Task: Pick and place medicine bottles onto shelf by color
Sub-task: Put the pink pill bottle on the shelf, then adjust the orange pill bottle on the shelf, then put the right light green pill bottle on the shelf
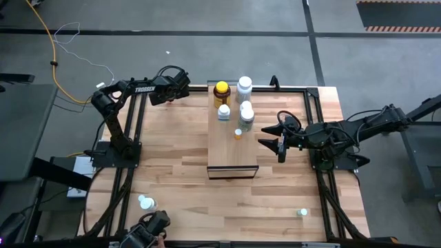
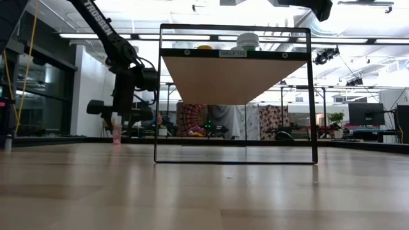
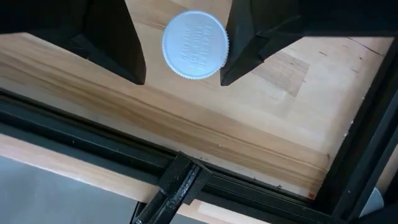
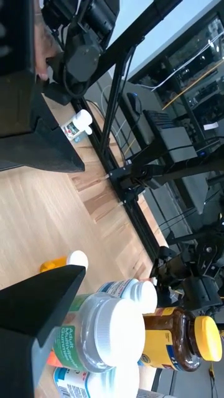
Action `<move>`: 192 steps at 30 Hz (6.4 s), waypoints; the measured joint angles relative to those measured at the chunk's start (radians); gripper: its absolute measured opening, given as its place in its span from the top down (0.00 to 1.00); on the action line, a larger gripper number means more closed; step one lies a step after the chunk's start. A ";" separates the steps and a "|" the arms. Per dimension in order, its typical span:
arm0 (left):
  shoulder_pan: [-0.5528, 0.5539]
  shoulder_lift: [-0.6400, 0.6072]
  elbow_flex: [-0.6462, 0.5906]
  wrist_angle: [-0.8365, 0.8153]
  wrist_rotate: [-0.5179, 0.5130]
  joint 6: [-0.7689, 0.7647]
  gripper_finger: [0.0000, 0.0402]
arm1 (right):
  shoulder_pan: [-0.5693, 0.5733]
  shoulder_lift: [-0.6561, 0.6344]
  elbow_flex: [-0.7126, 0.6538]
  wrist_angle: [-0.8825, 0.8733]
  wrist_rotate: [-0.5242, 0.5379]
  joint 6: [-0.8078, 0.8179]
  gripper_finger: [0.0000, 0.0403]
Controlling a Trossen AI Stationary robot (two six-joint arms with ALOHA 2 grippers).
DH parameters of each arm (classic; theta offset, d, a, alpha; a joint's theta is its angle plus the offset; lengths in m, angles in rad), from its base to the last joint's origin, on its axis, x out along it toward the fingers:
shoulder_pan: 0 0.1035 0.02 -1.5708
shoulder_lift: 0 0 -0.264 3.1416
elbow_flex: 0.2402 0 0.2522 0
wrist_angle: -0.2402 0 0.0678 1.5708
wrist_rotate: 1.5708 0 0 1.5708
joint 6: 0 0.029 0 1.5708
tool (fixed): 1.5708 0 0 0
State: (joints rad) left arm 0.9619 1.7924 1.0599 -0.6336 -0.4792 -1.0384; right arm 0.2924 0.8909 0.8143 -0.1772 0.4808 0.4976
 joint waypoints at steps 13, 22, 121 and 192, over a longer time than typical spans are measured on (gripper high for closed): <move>-0.008 -0.004 0.000 -0.002 0.034 0.041 0.71 | 0.000 0.000 0.000 0.000 0.000 0.000 0.39; -0.006 -0.062 0.000 0.009 0.019 0.133 0.74 | 0.000 0.000 0.000 -0.013 0.000 0.022 0.39; -0.719 0.079 0.752 -0.380 0.397 1.037 0.47 | 0.000 0.000 0.000 -0.044 0.000 0.019 0.39; -0.880 -0.905 0.055 0.244 0.071 0.709 0.99 | -0.234 0.504 0.000 0.259 -0.026 0.753 1.00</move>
State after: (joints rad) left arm 0.0822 0.8871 1.1149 -0.3894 -0.4080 -0.3298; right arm 0.0586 1.3952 0.8143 0.0820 0.4553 1.2504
